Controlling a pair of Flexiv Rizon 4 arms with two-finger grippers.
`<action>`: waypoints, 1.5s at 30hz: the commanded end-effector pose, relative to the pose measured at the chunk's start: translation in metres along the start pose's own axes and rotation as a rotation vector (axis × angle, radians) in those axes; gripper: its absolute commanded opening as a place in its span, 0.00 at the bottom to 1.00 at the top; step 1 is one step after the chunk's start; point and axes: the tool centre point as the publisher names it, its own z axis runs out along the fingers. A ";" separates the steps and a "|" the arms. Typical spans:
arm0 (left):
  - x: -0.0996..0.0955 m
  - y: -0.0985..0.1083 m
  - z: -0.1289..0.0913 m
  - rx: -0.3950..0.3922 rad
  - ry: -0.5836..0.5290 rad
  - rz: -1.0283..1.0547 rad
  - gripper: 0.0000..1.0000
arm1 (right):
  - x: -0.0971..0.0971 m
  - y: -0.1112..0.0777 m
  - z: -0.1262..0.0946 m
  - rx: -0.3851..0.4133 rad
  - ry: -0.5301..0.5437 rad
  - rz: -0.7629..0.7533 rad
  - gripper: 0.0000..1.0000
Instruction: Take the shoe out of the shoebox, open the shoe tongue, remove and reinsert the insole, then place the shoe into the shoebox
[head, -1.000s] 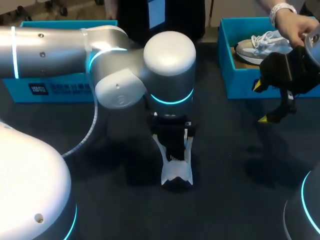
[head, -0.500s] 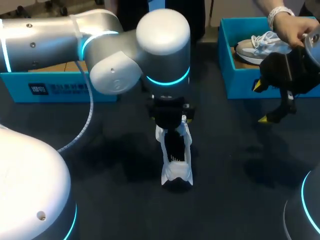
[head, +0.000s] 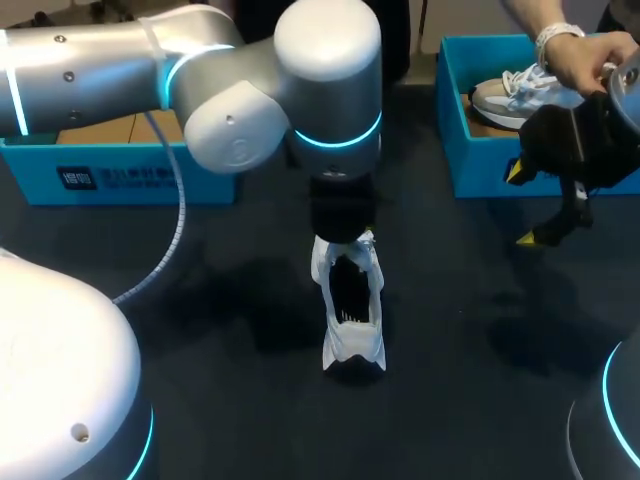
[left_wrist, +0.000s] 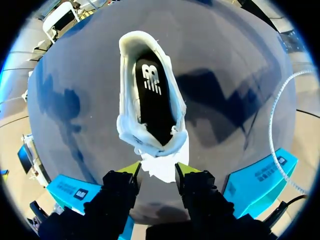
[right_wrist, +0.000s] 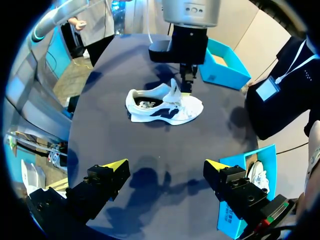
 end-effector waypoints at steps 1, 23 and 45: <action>0.004 -0.008 0.003 0.016 -0.006 0.007 0.42 | 0.000 0.000 0.001 0.001 -0.001 0.001 1.00; -0.003 -0.056 0.009 0.056 -0.047 -0.103 0.35 | 0.000 0.000 0.001 0.001 -0.001 0.001 1.00; -0.006 -0.074 0.018 0.078 -0.034 -0.115 0.17 | 0.000 0.000 0.001 0.001 -0.001 0.001 1.00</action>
